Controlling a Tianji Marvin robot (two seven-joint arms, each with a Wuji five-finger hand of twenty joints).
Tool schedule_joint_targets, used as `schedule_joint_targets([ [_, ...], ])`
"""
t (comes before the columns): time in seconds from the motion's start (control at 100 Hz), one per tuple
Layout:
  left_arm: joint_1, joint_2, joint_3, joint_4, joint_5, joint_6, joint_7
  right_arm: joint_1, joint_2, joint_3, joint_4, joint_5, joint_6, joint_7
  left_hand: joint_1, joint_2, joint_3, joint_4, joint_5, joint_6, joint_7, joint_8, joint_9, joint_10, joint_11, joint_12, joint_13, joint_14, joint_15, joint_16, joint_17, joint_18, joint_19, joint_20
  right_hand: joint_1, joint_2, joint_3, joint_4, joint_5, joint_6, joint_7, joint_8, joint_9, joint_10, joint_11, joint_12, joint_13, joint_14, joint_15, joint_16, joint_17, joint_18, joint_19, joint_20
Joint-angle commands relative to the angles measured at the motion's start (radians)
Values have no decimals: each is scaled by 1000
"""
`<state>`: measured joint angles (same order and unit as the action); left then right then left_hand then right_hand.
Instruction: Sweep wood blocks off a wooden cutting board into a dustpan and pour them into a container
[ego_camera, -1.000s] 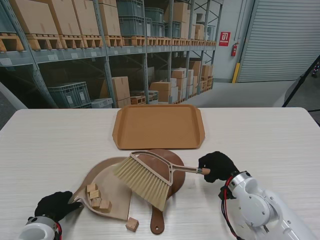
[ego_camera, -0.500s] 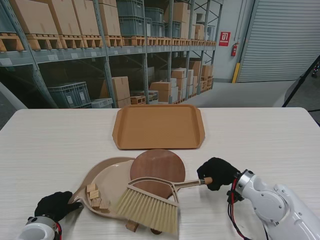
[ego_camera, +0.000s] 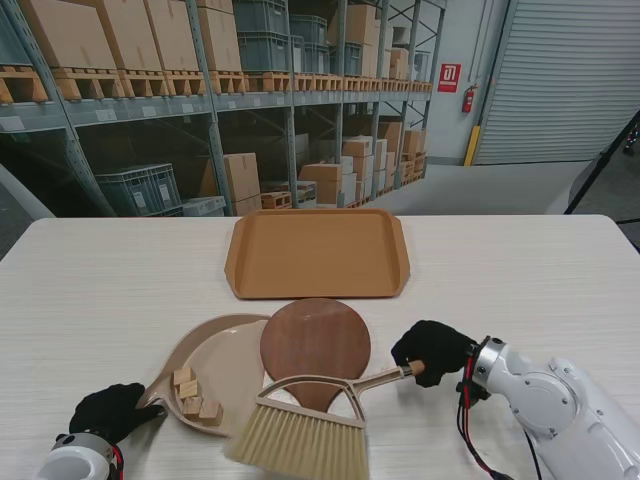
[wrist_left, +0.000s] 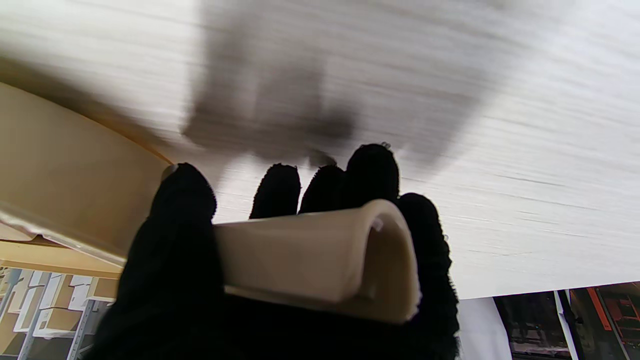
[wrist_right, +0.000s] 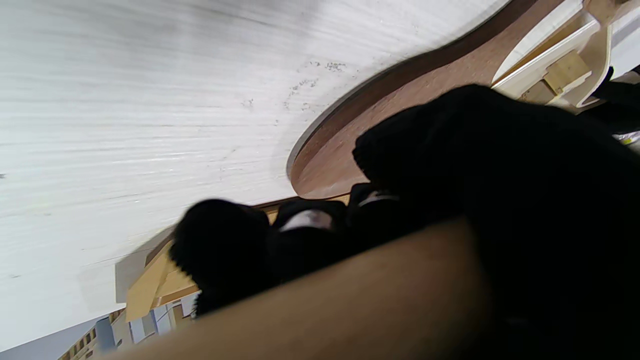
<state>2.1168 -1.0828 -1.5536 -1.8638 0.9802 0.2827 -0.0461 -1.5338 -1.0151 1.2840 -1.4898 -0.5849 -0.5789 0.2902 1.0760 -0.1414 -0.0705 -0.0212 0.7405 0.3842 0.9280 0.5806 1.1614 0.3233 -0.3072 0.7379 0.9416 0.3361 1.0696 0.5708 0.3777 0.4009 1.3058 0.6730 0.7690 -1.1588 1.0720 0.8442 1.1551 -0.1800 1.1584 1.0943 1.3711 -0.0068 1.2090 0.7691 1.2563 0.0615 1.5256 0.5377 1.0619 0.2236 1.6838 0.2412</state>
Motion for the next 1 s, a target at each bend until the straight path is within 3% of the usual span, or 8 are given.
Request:
schedule_joint_targets([
  [0.0, 6, -1, 1, -7, 2, 4, -19, 4, 5, -6, 3, -18, -12, 15, 129, 135, 62, 5, 23, -45, 40, 11, -28, -270, 1537, 2, -13, -205, 19, 5, -22, -35, 35, 27, 115, 230, 298, 216, 173, -136, 192, -3, 75, -42, 114, 24, 33, -131, 108, 43, 48, -69, 146, 32],
  [0.09, 5, -1, 1, -6, 1, 2, -19, 15, 8, -15, 11, -39, -27, 16, 130, 135, 62, 5, 22, -46, 40, 11, -28, -270, 1537, 2, -12, -205, 19, 5, -22, -35, 35, 27, 104, 254, 272, 288, 173, -143, 190, -7, 75, -47, 118, 22, 32, -140, 115, 53, 45, -123, 167, 57],
  [0.18, 4, -1, 1, -5, 1, 2, -20, 26, 10, -28, 21, -41, -31, 25, 130, 136, 62, 5, 22, -45, 40, 11, -28, -270, 1537, 2, -12, -205, 19, 5, -22, -36, 35, 27, 102, 262, 267, 296, 173, -141, 188, -8, 74, -44, 117, 20, 32, -136, 115, 53, 46, -124, 169, 60],
  [0.31, 4, 0, 2, -5, 1, 2, -22, 41, 12, -46, 34, -72, -38, 18, 129, 135, 62, 5, 22, -45, 40, 11, -28, -270, 1537, 2, -13, -205, 18, 5, -22, -36, 34, 27, 119, 220, 260, 260, 170, -141, 174, -16, 73, -42, 98, 16, 32, -125, 105, 48, 47, -113, 160, 57],
  [0.33, 4, 0, 2, -5, 1, 2, -22, 43, 12, -49, 36, -78, -38, 15, 130, 135, 63, 5, 22, -45, 40, 11, -28, -270, 1537, 2, -14, -204, 18, 5, -23, -36, 34, 27, 118, 199, 278, 225, 171, -141, 170, -18, 75, -42, 91, 21, 32, -123, 102, 49, 47, -109, 158, 57],
  [0.36, 3, 0, 2, -5, 1, 2, -22, 45, 11, -53, 38, -88, -36, 10, 129, 136, 62, 5, 22, -45, 40, 10, -28, -270, 1537, 2, -15, -204, 18, 5, -23, -36, 33, 27, 117, 193, 283, 213, 171, -141, 168, -18, 75, -41, 88, 21, 32, -123, 101, 48, 47, -108, 157, 56],
  [0.73, 1, 1, 2, -3, 1, 2, -27, 60, 5, -94, 32, -207, 53, -42, 129, 137, 62, 5, 19, -47, 39, 10, -33, -269, 1534, 1, -18, -202, 15, 5, -27, -38, 29, 25, 112, 181, 287, 200, 169, -139, 150, -27, 74, -36, 71, 14, 31, -108, 89, 39, 47, -91, 146, 47],
  [0.99, -1, 1, 3, -1, 1, 0, -30, 61, 2, -115, 12, -279, 119, -76, 129, 138, 62, 5, 18, -47, 39, 9, -34, -269, 1534, 1, -20, -203, 13, 5, -30, -38, 26, 24, 111, 163, 302, 152, 168, -142, 139, -32, 74, -37, 51, 12, 34, -104, 68, 34, 44, -71, 125, 30],
])
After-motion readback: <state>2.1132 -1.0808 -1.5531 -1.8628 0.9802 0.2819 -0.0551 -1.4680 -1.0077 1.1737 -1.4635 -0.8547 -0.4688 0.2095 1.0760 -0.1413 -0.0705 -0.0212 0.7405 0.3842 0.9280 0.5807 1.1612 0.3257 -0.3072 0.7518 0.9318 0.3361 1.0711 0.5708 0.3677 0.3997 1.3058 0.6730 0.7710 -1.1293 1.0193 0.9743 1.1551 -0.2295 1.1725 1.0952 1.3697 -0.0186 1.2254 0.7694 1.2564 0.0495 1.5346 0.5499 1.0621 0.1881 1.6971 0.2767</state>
